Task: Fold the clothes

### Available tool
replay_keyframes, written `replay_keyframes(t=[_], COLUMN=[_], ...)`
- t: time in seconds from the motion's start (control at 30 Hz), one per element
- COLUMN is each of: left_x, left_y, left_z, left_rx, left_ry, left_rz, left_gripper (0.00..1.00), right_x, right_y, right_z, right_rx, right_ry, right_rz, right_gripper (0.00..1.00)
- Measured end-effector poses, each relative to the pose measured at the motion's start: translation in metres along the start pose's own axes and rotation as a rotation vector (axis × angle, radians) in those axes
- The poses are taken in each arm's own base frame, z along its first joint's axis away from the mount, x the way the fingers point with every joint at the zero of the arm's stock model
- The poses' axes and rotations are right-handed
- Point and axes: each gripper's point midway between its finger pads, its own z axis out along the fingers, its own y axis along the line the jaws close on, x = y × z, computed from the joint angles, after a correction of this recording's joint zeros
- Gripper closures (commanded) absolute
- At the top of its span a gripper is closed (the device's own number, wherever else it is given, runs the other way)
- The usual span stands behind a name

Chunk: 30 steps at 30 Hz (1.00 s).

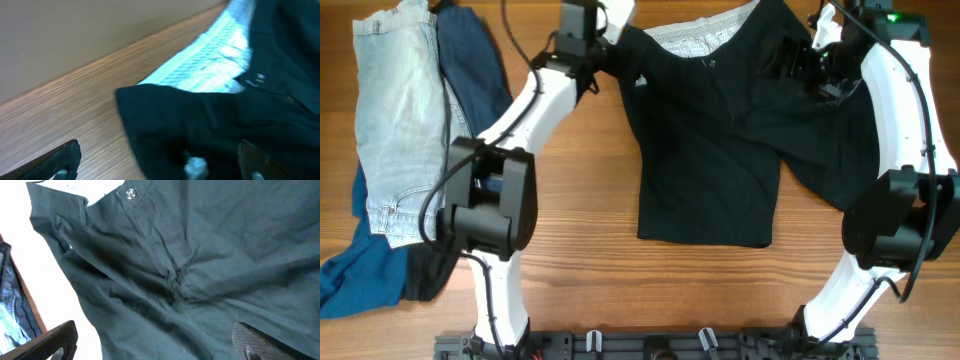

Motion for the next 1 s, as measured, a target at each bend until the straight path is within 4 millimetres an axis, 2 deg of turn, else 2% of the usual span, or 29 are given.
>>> replay_keyframes(t=[0.07, 0.13, 0.27, 0.37, 0.53, 0.6, 0.7, 0.77, 0.8, 0.97, 1.0], left_x=[0.001, 0.011, 0.035, 0.039, 0.026, 0.023, 0.041, 0.063, 0.069, 0.06, 0.059], left_y=[-0.013, -0.023, -0.027, -0.02, 0.001, 0.012, 0.024, 0.03, 0.032, 0.025, 0.021], left_z=[0.006, 0.017, 0.035, 0.037, 0.036, 0.041, 0.053, 0.065, 0.069, 0.074, 0.074], left_rx=[0.006, -0.003, -0.043, -0.069, -0.109, -0.123, -0.119, -0.114, -0.111, -0.075, -0.051], left_ry=[0.007, 0.034, 0.091, 0.101, 0.044, 0.008, 0.026, 0.059, 0.064, 0.011, 0.006], left_rz=[0.02, 0.037, 0.05, 0.035, 0.006, -0.021, -0.074, -0.124, -0.148, -0.243, -0.258], left_gripper=[0.0, 0.0, 0.0, 0.01, 0.02, 0.07, 0.24, 0.55, 0.62, 0.94, 0.96], right_x=[0.001, 0.008, 0.02, 0.026, 0.03, 0.03, 0.03, 0.03, 0.03, 0.031, 0.031], right_y=[-0.001, -0.003, -0.004, 0.002, 0.012, 0.012, 0.012, 0.013, 0.014, 0.015, 0.015], right_z=[0.0, 0.0, 0.0, 0.002, 0.006, 0.006, 0.006, 0.006, 0.006, 0.007, 0.007], right_rx=[0.005, 0.014, 0.025, 0.025, 0.02, 0.02, 0.02, 0.02, 0.019, 0.019, 0.019], right_ry=[0.002, 0.032, 0.08, 0.101, 0.111, 0.111, 0.109, 0.11, 0.11, 0.113, 0.113], right_rz=[0.004, 0.016, 0.024, -0.001, -0.035, -0.035, -0.035, -0.038, -0.039, -0.042, -0.042], right_gripper=[0.0, 0.0, 0.0, 0.0, 0.0, 0.01, 0.04, 0.06, 0.06, 0.07, 0.07])
